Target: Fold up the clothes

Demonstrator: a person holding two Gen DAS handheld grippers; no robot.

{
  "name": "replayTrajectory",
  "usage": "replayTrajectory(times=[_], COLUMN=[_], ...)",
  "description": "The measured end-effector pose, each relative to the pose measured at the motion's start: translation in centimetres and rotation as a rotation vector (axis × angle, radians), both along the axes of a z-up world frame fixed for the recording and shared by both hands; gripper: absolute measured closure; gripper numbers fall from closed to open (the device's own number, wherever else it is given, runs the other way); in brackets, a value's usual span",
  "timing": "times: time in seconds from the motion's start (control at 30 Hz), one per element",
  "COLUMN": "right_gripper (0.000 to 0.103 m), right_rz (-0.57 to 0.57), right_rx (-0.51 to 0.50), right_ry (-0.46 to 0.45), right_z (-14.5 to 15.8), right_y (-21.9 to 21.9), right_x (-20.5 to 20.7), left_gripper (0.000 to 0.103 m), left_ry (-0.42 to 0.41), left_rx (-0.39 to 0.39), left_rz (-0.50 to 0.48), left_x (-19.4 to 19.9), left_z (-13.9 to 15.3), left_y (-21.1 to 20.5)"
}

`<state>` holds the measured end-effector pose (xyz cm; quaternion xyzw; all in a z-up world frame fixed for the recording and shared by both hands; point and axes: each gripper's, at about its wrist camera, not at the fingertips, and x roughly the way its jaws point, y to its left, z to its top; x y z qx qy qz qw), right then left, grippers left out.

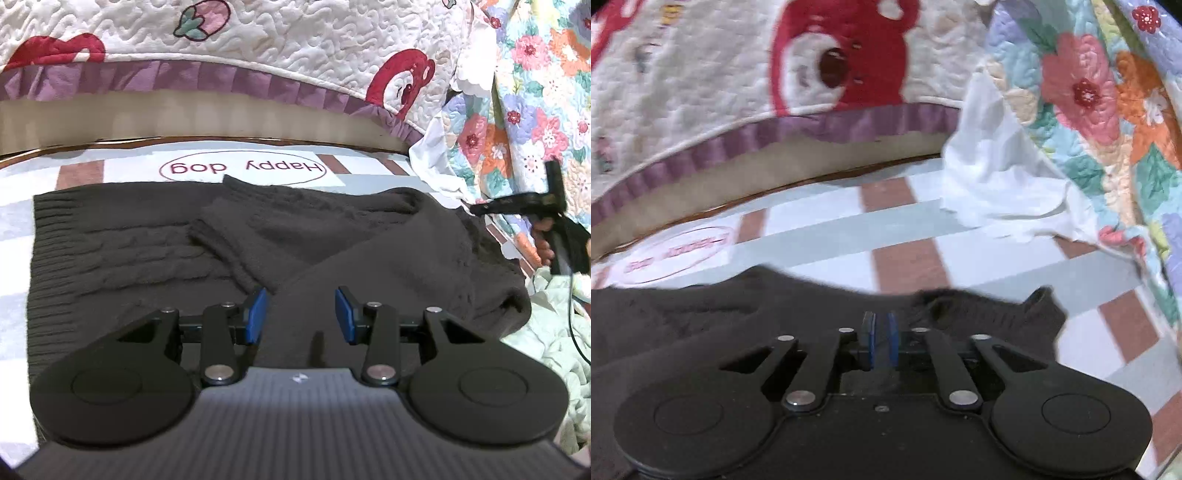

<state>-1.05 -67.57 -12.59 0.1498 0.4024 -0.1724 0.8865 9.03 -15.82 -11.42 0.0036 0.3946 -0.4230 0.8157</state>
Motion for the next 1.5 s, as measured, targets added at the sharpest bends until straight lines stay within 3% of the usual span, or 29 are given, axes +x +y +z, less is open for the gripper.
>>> replayTrajectory(times=[0.03,0.07,0.23,0.4,0.43,0.47,0.5,0.6,0.73,0.8,0.83,0.9,0.93,1.0,1.1,1.23,1.3,1.33,1.4,1.5], right_gripper=[0.048,0.046,0.046,0.045,0.06,0.083,0.09,0.092,0.096,0.09,0.082,0.077,0.063,0.044,0.044,0.043,0.043,0.042,0.041,0.039], right_rz=[-0.005,-0.009,0.037,0.077,0.078,0.078,0.078,0.048,0.079,0.02,-0.034,-0.129,-0.154,-0.207,-0.28,-0.322,-0.319,-0.32,-0.321,-0.331], right_rx=[0.018,0.051,0.23,0.339,0.338,0.338,0.338,0.289,0.172,0.169,0.203,0.323,0.369,0.409,0.441,0.673,0.766,0.766,0.711,0.64], right_ry=[0.011,0.017,-0.004,-0.129,-0.154,-0.179,-0.204,-0.3,-0.143,-0.144,-0.167,-0.231,-0.259,-0.285,-0.257,-0.265,-0.281,-0.27,-0.224,-0.18], right_z=[-0.4,-0.9,-3.3,-5.1,-5.0,-4.9,-4.7,-3.0,-4.3,-4.4,-4.1,-3.1,-2.6,-1.8,-1.9,-4.4,-5.4,-5.6,-5.7,-6.0], right_y=[-0.8,-1.5,-3.9,-4.8,-5.1,-5.5,-5.8,-6.5,-6.5,-7.3,-8.0,-9.4,-9.8,-10.0,-9.7,-7.8,-5.9,-4.9,-2.7,-1.1], right_x=[0.3,0.4,-0.3,-1.0,-0.6,-0.2,0.1,-0.2,1.3,0.6,-0.4,-3.8,-5.7,-10.0,-16.1,-21.7,-22.9,-22.9,-22.5,-21.4], left_gripper=[0.063,0.063,0.062,0.06,0.059,0.059,0.059,0.059,0.058,0.057,0.057,0.055,0.054,0.054,0.054,0.052,0.052,0.052,0.051,0.051], left_ry=[-0.003,-0.006,0.051,0.052,0.046,0.039,0.032,0.021,0.018,0.016,0.015,0.001,-0.019,-0.014,0.044,0.094,0.106,0.116,0.142,0.097], left_rx=[0.011,0.023,0.145,0.069,0.056,0.042,0.035,0.023,0.104,0.193,0.237,0.298,0.299,0.29,0.236,0.069,0.079,0.092,0.133,0.182], left_rz=[-0.006,-0.012,0.035,-0.031,-0.044,-0.057,-0.067,-0.112,-0.216,-0.249,-0.265,-0.287,-0.288,-0.275,-0.236,-0.274,-0.306,-0.325,-0.36,-0.379], left_x=[-0.1,-0.3,-0.5,-0.7,-0.6,-0.5,-0.3,-0.3,-2.0,-3.1,-3.6,-4.6,-5.0,-5.0,-4.4,-5.2,-6.1,-6.7,-7.7,-9.2], left_z=[-0.1,-0.1,-0.2,1.5,1.9,2.2,2.4,2.2,-0.1,-1.7,-2.5,-3.7,-3.9,-4.0,-3.4,-2.0,-2.3,-2.6,-3.7,-4.4], left_y=[-0.3,-0.6,-2.4,-5.7,-6.8,-7.8,-9.0,-13.2,-19.0,-21.1,-22.2,-23.6,-23.6,-23.4,-23.0,-23.9,-25.3,-26.0,-27.1,-27.6])
